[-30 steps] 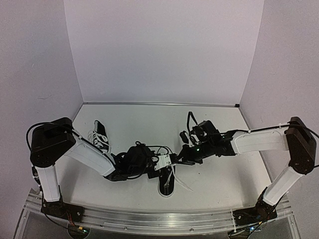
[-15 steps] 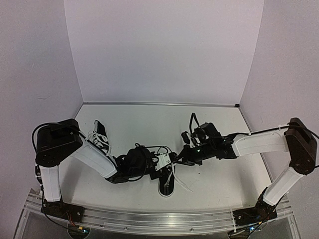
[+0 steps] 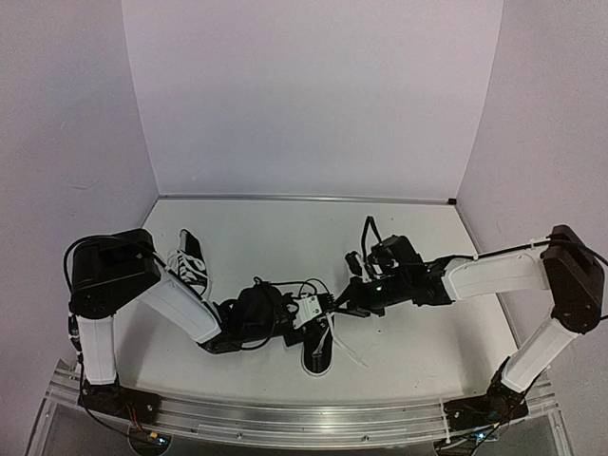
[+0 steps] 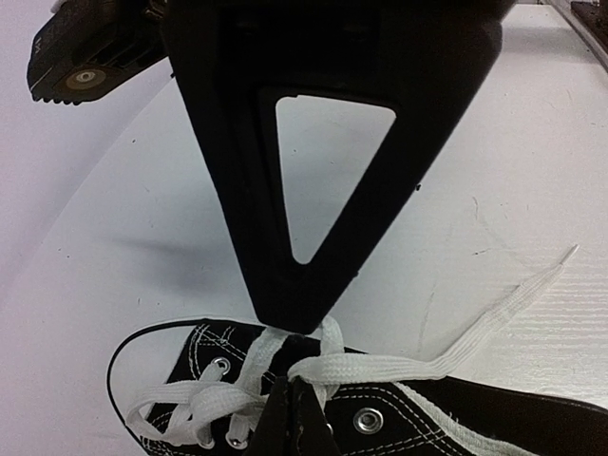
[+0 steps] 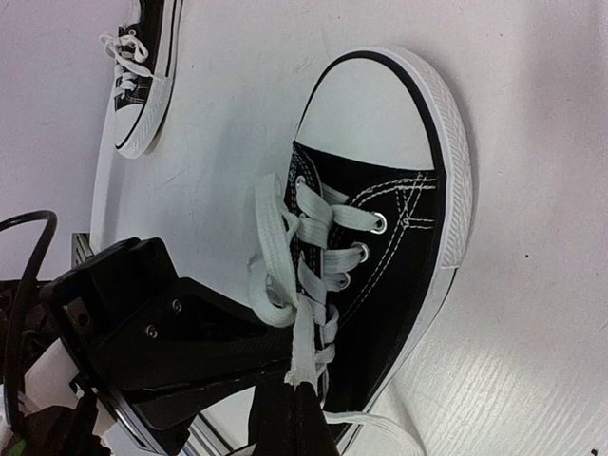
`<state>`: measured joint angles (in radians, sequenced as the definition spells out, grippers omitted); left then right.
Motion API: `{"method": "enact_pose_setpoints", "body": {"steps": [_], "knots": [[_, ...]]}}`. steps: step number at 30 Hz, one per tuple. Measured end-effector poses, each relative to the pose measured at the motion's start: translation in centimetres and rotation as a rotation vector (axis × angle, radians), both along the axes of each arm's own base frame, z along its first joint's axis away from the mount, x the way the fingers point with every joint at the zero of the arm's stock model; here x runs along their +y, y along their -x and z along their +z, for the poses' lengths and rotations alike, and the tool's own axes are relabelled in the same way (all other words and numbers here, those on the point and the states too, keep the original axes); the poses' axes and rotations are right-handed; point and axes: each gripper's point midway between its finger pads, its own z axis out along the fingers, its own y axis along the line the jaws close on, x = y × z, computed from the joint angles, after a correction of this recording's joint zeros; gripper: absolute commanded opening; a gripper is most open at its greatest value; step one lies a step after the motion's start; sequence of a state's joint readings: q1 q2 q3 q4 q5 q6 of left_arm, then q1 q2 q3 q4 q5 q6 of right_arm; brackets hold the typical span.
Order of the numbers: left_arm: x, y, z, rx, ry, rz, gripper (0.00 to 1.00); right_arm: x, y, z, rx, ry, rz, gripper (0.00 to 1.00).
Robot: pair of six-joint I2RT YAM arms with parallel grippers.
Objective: Tie the shoes
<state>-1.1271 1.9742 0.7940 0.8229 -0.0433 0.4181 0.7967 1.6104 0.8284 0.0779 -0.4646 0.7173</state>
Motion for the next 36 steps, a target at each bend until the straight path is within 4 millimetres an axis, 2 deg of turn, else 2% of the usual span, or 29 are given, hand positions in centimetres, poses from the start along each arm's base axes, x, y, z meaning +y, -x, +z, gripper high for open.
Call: {"method": "enact_pose_setpoints", "body": {"steps": [8, 16, 29, 32, 36], "knots": [[-0.3, -0.1, -0.3, 0.006, 0.027, 0.006, 0.0, 0.9, 0.6, 0.7, 0.015, -0.066, 0.035, 0.0], [-0.4, -0.2, -0.3, 0.009, 0.047, 0.011, 0.0, 1.4, 1.0, -0.2, 0.058, -0.091, 0.051, 0.0], [-0.7, -0.3, -0.3, 0.009, 0.079, 0.014, 0.0, 1.3, 1.0, 0.0, 0.081, -0.116, 0.05, 0.29], [-0.7, -0.3, -0.3, 0.009, 0.08, 0.015, 0.0, 0.3, 0.5, 0.6, 0.07, -0.127, 0.026, 0.43], [-0.7, -0.3, -0.2, 0.006, 0.086, 0.015, 0.0, -1.7, -1.2, 2.2, 0.013, -0.121, -0.034, 0.4]]}}
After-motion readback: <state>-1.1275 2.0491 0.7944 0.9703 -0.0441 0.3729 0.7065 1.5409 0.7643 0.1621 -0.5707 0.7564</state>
